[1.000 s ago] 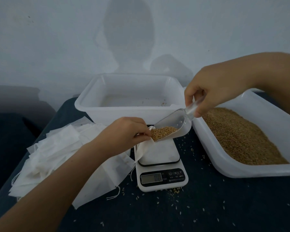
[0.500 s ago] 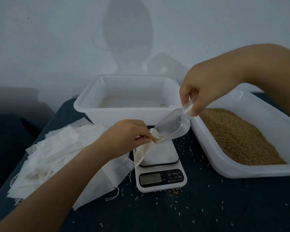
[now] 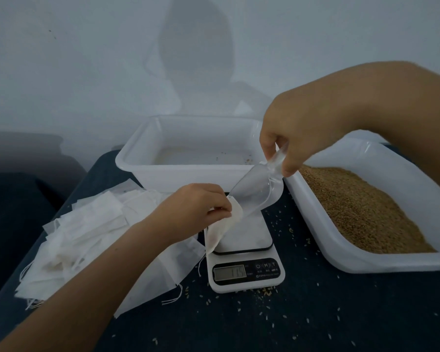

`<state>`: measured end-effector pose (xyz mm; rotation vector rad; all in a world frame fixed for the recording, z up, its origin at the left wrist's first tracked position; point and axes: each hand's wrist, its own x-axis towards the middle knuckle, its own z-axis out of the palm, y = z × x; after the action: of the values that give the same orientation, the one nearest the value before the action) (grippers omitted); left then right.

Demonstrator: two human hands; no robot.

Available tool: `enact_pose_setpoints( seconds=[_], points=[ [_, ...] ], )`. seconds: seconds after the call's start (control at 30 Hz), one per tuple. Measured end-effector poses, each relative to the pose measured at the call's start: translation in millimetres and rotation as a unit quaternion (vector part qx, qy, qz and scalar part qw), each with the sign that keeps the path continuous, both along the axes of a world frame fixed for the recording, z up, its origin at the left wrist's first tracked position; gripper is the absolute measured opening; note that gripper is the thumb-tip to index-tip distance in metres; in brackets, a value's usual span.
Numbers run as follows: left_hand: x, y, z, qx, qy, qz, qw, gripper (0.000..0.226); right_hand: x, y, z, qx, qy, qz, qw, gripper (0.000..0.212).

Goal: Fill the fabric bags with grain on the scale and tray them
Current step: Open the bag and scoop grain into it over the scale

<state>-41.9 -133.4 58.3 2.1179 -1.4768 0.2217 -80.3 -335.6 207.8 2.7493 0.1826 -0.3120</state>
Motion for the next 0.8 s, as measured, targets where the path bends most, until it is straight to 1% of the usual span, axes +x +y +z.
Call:
enact_pose_setpoints(
  seconds=[0.07,0.17,0.3,0.37,0.5,0.6,0.67,0.73,0.8],
  points=[
    [0,0,0,0.001,-0.001,0.002,1.0,0.007,5,-1,1,0.002,0.012,0.009,1.0,0.046],
    [0,0,1,-0.002,-0.006,0.005,1.0,0.007,7,-2,0,0.015,-0.021,0.002,1.0,0.047],
    [1,2,2,-0.001,-0.002,0.017,1.0,0.008,-5,3,11,0.027,0.017,0.023,0.999,0.026],
    [1,3,2,-0.003,-0.004,0.02,1.0,0.009,-18,0,18,0.071,0.04,0.001,0.997,0.024],
    [4,5,1,-0.014,-0.002,0.035,0.999,0.01,-42,-33,15,0.18,0.058,-0.062,0.98,0.034],
    [5,5,-1,-0.025,-0.014,0.049,0.998,0.008,-63,-68,2,0.283,-0.001,-0.124,0.951,0.042],
    [5,4,-2,-0.034,-0.03,0.056,0.997,0.007,-73,-96,-14,0.345,-0.073,-0.18,0.919,0.037],
    [6,0,-1,-0.033,-0.056,0.061,0.996,0.007,-77,-124,-37,0.359,-0.135,-0.245,0.89,0.027],
    [6,-5,1,-0.032,-0.078,0.07,0.994,0.008,-76,-151,-65,0.331,-0.147,-0.309,0.879,0.024]
  ],
)
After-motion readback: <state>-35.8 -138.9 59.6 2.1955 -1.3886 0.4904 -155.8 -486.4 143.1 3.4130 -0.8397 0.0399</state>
